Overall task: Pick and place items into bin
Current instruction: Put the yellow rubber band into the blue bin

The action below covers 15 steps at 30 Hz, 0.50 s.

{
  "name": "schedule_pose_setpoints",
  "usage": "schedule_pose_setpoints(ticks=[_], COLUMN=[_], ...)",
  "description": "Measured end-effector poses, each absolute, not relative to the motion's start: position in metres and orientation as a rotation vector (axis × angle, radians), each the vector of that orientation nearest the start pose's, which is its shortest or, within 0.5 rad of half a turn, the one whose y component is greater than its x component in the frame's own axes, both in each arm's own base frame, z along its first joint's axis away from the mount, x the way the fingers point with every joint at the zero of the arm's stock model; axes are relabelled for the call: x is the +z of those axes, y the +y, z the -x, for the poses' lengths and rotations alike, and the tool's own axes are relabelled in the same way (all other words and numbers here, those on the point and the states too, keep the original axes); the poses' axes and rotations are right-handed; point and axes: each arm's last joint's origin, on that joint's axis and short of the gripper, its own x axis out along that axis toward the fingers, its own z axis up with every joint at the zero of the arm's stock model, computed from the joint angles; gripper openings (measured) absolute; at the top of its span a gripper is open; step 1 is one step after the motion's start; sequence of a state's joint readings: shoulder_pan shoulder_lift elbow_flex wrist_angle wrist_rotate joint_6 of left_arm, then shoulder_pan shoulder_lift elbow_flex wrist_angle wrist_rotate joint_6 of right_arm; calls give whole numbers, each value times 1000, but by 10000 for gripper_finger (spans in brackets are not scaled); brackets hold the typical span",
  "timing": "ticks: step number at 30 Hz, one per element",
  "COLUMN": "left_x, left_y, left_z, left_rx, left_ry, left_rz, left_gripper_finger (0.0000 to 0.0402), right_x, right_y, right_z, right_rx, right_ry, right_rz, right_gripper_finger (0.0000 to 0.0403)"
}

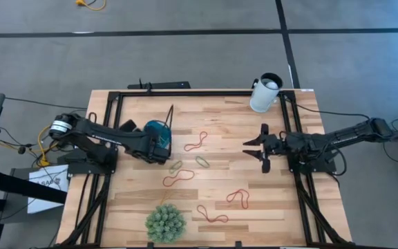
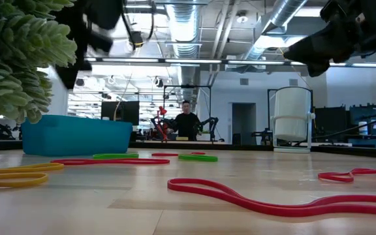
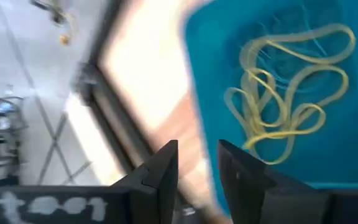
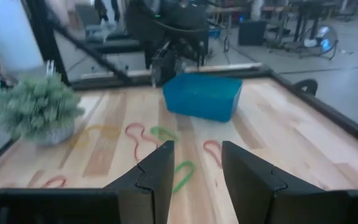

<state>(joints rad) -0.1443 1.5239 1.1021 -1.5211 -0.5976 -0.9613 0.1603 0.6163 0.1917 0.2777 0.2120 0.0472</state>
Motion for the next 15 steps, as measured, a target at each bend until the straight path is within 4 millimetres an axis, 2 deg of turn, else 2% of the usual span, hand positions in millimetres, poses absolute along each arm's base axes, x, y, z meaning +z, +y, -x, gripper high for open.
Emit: schedule_pose_setpoints(ticks=[3,7,9,12,15], left_x=[267,302,310,318,310], left_y=[-25,-47,-57,-66,-74], left_z=[-228,-225,-217,-191,-170], left_rx=[1058,825,777,766,742], left_ry=[1315,1167,1104,1020,939], left_rz=[-16,-5,-34,-55,-40], left_gripper_finger=[105,105,105,105,105], right_x=[200,197,193,184,174], right_y=[13,8,7,7,8], right_z=[-148,-150,-153,-159,-165], right_rx=[-87,-125,-139,-151,-160], right_ry=[97,122,144,203,265], right_rz=[-58,-103,-130,-184,-231], right_gripper_finger=[129,129,129,129,129])
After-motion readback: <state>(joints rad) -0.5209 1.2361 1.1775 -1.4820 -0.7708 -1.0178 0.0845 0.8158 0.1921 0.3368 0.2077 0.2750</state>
